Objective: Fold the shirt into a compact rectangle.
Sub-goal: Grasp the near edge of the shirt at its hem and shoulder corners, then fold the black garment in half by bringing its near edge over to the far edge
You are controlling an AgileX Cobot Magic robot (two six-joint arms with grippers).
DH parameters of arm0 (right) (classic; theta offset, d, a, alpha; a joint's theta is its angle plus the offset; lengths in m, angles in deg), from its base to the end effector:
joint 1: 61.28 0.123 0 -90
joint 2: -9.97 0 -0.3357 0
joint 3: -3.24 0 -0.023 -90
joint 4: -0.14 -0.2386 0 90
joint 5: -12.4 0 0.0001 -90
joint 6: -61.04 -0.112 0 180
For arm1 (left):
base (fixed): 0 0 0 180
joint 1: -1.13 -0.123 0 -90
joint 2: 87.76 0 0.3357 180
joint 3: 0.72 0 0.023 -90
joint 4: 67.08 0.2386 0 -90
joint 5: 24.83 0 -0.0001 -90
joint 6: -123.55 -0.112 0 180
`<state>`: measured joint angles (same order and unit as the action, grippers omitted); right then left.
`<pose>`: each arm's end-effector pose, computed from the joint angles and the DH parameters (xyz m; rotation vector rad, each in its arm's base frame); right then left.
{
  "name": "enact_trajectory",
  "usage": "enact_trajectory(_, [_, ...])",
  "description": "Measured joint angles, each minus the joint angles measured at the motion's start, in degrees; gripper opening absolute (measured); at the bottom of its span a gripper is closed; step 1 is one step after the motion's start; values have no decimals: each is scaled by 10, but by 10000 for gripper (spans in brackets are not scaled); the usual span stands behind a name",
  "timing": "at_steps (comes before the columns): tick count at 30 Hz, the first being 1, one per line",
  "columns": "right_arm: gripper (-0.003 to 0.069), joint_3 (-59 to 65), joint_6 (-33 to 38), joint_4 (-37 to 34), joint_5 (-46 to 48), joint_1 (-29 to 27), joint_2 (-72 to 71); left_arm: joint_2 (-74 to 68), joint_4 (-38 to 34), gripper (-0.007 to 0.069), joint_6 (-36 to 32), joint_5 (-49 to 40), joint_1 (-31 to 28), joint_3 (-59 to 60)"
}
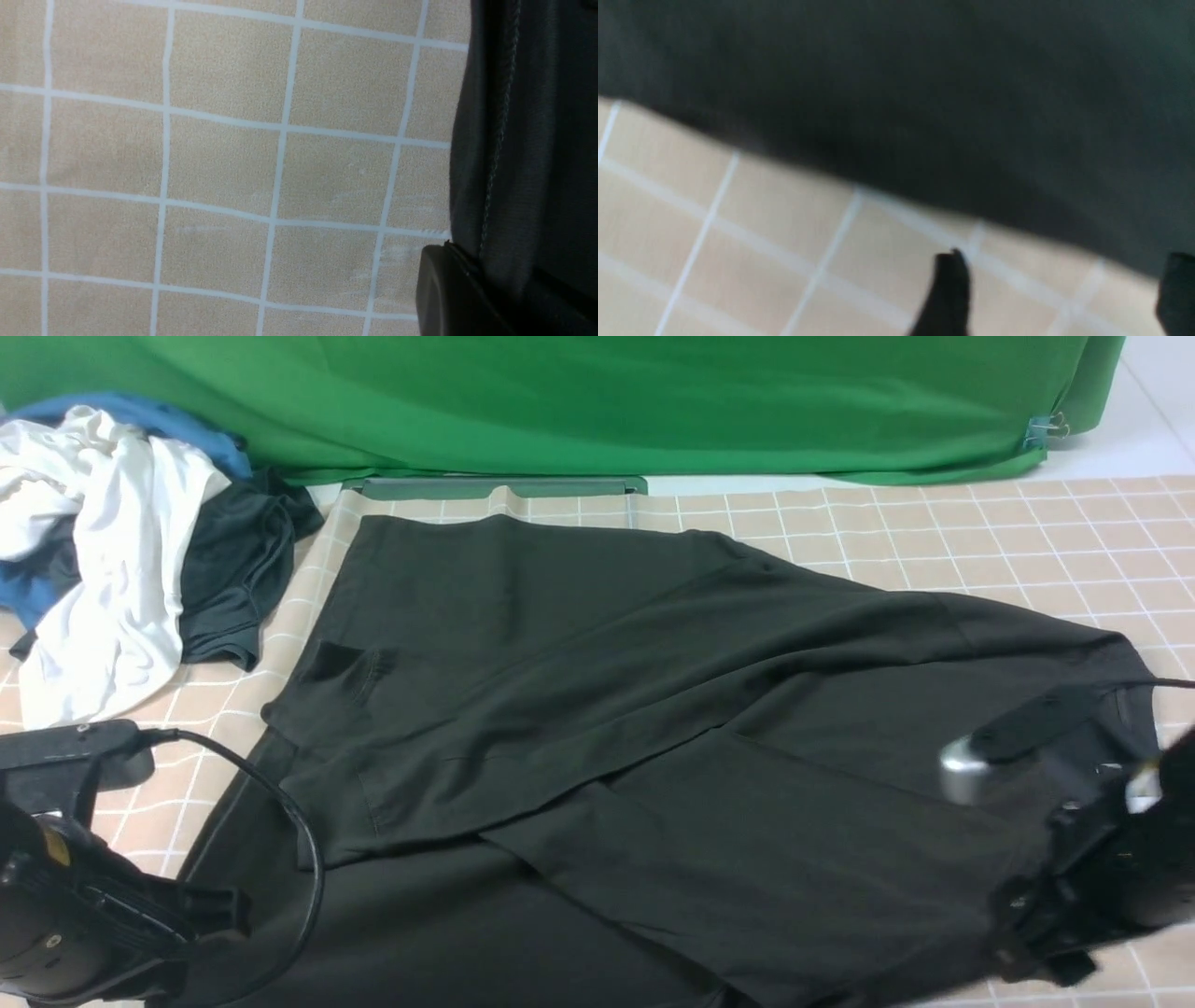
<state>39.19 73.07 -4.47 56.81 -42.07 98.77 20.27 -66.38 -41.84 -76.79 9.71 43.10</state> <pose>0.2087 0.0794 0.2317 -0.7211 2.8654 0.1086 0.1431 -0.0205 0.2497 -0.1446 2.9261 -0.0482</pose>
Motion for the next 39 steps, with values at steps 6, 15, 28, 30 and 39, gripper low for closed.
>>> enact_trajectory(6, [624, 0, 0, 27, -50, 29, 77, 0, -3, 35, 0, 2, 0, 0])
enact_trajectory(15, [76, -1, 19, 36, -52, 29, 89, 1, -62, 35, 0, 21, 0, -16])
enact_trajectory(28, [45, -94, 11, 93, 8, 14, 9, -39, -72, 35, 35, 63, 0, -201])
enact_trajectory(30, [45, -114, 10, 93, 9, -3, 9, -70, -71, 35, 40, 70, 0, -232])
enact_trajectory(39, [45, -254, 7, 93, 10, -87, 72, -259, -79, 35, 45, 111, -19, -406])
